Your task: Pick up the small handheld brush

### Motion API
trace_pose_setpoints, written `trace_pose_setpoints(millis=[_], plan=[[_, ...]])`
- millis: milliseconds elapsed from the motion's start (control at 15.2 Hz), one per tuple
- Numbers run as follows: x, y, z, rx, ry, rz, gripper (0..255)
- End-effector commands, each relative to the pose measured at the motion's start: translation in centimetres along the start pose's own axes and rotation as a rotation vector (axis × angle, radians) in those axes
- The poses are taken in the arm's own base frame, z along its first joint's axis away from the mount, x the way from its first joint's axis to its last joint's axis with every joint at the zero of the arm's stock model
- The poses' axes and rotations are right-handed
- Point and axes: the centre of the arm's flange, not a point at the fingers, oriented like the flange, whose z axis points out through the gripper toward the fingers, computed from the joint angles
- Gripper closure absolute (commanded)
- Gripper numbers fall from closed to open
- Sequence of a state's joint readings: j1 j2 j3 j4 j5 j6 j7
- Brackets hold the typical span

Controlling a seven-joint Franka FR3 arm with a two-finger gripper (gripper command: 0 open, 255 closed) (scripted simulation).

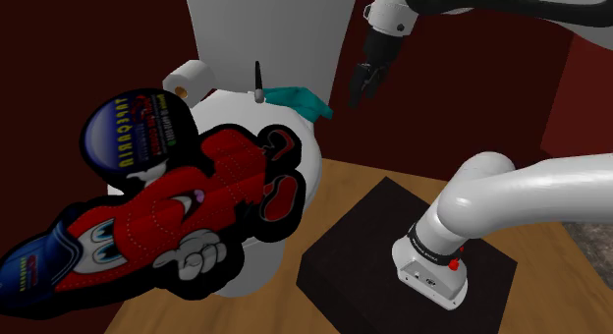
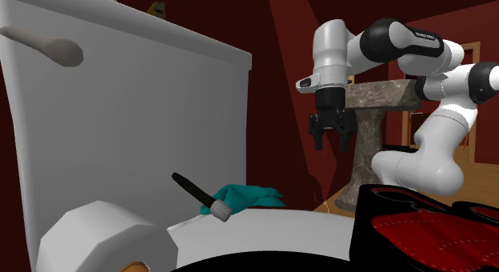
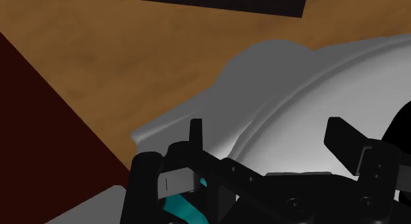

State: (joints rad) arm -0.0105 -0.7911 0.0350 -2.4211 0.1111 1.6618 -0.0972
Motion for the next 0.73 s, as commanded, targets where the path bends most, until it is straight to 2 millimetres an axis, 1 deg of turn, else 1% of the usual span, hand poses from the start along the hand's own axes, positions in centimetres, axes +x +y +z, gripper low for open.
trace_pose_setpoints(millis=[0,330,660], plan=[[0.0,0.0,0.0,0.0,0.0,0.0,0],[4.7,-2.5,1.9,-0.021,0.085,0.12,0],[9.8,-4.3,3.5,-0.042,0.17,0.24,0]])
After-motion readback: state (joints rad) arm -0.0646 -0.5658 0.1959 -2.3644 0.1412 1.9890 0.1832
